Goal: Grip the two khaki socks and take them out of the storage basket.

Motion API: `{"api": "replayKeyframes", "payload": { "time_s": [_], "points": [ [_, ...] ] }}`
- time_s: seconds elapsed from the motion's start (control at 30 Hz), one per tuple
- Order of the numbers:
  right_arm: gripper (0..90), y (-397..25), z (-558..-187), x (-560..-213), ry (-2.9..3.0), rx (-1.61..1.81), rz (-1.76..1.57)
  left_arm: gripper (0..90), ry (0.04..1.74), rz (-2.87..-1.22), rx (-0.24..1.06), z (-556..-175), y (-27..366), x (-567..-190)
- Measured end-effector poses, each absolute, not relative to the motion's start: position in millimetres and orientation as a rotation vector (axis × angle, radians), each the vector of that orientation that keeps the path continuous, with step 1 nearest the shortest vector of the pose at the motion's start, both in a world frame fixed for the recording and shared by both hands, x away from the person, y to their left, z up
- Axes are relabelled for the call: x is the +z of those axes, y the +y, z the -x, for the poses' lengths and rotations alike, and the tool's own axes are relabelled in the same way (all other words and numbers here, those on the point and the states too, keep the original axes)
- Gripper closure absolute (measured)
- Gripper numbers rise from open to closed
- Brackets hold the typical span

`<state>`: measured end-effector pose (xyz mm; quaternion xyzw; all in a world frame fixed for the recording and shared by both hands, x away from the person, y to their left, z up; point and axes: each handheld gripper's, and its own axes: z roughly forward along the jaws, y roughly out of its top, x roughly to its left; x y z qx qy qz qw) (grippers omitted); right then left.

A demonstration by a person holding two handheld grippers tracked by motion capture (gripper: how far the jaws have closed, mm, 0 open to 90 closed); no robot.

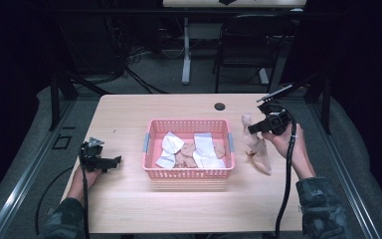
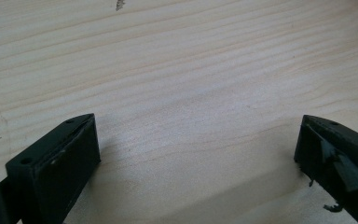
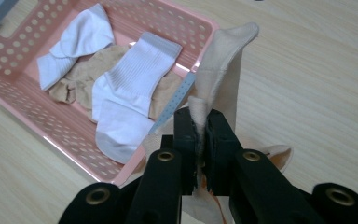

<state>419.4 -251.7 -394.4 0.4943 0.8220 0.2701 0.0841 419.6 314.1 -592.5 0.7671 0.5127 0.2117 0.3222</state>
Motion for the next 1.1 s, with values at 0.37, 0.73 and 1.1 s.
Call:
{"api": "replayKeyframes", "payload": {
  "time_s": [0.37, 0.73, 1.1],
  "points": [
    [84.5, -249.5, -437.2, -443.8, 2.475, 0.703, -1.579, 0.0, 1.347, -2.012, 0.554, -419.5, 314.0, -592.5],
    [84.0, -254.2, -454.9, -487.5, 2.47, 0.615, -1.687, 0.0, 1.347, -2.014, 0.556, -419.6, 314.1, -592.5],
    [64.1, -259.7, -457.0, -494.3, 2.426, 0.66, -1.712, 0.0, 1.345, -2.015, 0.556, -419.7, 314.2, -592.5]
  ]
}}
